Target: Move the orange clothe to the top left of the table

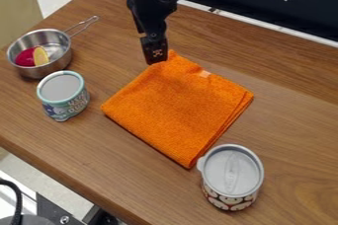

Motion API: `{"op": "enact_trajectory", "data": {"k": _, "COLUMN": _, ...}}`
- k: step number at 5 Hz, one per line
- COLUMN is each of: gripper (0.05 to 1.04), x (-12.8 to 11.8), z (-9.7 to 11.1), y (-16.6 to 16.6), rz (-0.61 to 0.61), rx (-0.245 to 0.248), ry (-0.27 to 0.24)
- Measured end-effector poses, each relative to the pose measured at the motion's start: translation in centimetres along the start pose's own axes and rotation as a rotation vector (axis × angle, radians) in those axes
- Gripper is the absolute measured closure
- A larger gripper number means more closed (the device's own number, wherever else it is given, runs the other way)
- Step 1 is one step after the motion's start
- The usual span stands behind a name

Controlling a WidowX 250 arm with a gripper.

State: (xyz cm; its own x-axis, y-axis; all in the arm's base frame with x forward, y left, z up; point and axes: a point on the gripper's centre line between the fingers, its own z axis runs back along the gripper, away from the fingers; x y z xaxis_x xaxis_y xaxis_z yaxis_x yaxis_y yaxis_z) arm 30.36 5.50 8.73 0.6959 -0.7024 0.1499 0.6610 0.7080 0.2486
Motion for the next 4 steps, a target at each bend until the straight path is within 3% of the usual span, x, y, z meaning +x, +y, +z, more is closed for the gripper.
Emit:
{"op": "enact_trajectory", "data": {"k": 2, "gripper": 0.085, "x": -0.7, "z": -0.8, "y": -1.0, "rz": 0.016, "rx": -0.047, "ry": 0.036}}
{"op": "enact_trajectory", "data": {"k": 4, "gripper": 0.115, "x": -0.6, "z": -1.2, "y": -2.3, "rz": 0.208, "rx": -0.055, "ry": 0.068}}
